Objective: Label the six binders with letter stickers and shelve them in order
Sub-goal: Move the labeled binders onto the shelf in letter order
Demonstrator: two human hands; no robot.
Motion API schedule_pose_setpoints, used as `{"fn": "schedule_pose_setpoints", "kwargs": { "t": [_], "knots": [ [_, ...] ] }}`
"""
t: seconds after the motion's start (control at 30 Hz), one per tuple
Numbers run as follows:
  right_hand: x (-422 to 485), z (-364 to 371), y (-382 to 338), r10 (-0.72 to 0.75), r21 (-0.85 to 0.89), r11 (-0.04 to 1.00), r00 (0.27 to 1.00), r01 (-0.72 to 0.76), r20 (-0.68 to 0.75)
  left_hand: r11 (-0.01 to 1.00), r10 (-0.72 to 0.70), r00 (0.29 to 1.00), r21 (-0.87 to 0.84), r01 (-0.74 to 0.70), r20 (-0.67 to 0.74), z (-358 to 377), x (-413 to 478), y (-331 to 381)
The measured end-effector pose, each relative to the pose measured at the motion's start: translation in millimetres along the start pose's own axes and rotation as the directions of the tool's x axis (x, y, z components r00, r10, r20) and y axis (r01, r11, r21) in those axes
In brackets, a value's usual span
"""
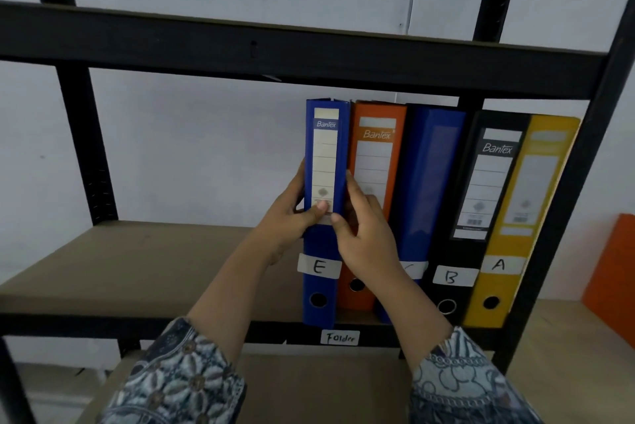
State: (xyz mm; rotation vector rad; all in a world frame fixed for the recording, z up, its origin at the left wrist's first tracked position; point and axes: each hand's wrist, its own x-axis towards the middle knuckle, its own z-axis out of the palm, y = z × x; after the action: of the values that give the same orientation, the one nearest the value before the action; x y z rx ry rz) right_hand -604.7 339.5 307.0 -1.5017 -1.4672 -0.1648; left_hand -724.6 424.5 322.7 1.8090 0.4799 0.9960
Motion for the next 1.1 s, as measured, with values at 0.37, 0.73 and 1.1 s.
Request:
{"fn": "schedule_pose_setpoints", "kwargs": {
  "t": [0.37,0.73,1.1],
  "knots": [
    [-19.3,-3.9,7.8,0.156,-0.057,0.985,0.985,-0.16,-0.074,0.997,-0.018,0.984,0.066,0.03,-0.176,8.6,7.5,7.2],
    [-37.3,1.3,13.7,0.338,-0.041,0.939,0.939,-0.341,-0.069,0.99,-0.062,0.983,0.115,0.082,-0.173,13.4,22.4,6.7],
    [-83.8,47.3,32.3,0.732,0.024,0.657,0.646,-0.753,0.217,0.996,-0.044,0.991,0.074,0.053,-0.125,11.1,23.6,7.3]
  ]
}}
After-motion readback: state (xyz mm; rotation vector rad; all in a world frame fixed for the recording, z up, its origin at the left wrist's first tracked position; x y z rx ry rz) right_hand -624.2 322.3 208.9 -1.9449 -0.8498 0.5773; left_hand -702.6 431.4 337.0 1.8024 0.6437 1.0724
